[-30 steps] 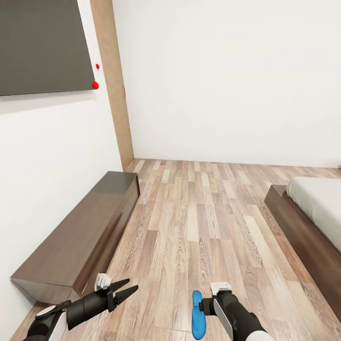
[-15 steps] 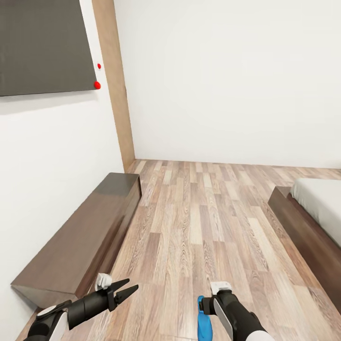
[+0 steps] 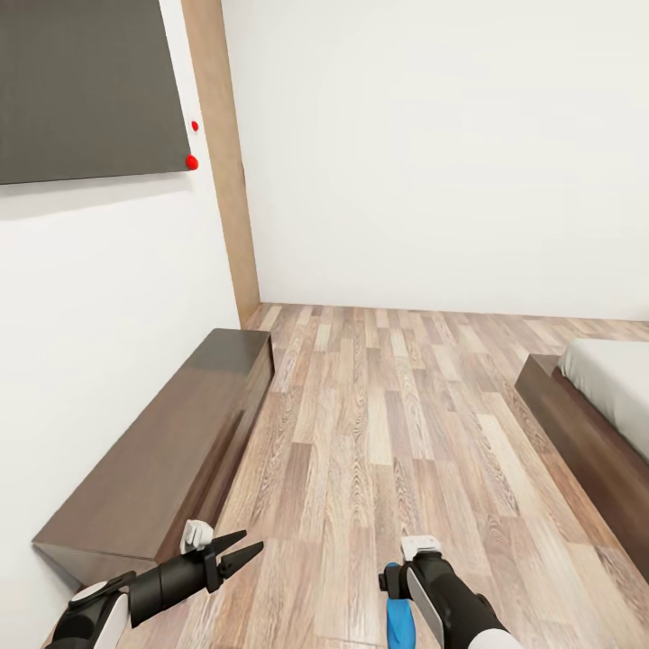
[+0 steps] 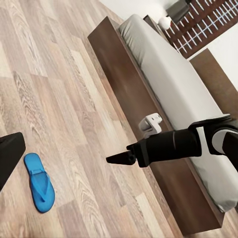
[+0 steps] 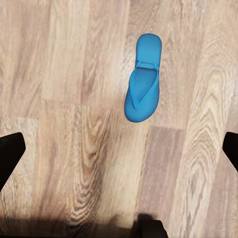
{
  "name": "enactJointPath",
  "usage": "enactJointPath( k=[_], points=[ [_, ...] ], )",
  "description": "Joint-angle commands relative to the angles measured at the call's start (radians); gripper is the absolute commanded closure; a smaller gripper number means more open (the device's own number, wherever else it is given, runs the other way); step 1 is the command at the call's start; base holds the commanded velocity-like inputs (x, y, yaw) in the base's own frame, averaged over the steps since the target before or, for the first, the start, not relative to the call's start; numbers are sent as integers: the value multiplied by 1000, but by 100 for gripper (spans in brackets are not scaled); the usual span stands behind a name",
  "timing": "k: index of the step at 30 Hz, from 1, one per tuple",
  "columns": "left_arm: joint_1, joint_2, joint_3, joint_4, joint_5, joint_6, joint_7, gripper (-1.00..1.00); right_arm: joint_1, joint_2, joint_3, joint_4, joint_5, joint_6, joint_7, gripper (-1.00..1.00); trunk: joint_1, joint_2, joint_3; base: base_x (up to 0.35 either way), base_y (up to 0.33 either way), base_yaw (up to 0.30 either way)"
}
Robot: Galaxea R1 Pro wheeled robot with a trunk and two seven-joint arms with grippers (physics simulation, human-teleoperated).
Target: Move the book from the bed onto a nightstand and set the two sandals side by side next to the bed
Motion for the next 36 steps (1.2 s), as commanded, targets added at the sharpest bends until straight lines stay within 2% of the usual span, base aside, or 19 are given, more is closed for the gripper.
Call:
enactJointPath(
  k=[1,8,36],
  points=[
    [0,0,0,0,5,9,-2,-100,0,0,4,-2,-1,6,-5,-100,0,0,-1,0,1,0],
    [0,0,0,0,5,9,0,-100,0,0,4,-2,-1,6,-5,-100,0,0,-1,0,0,0],
    [0,-1,0,1,5,9,0,-100,0,0,4,-2,-1,6,-5,-100,107,-196,-89,0,0,0]
  ],
)
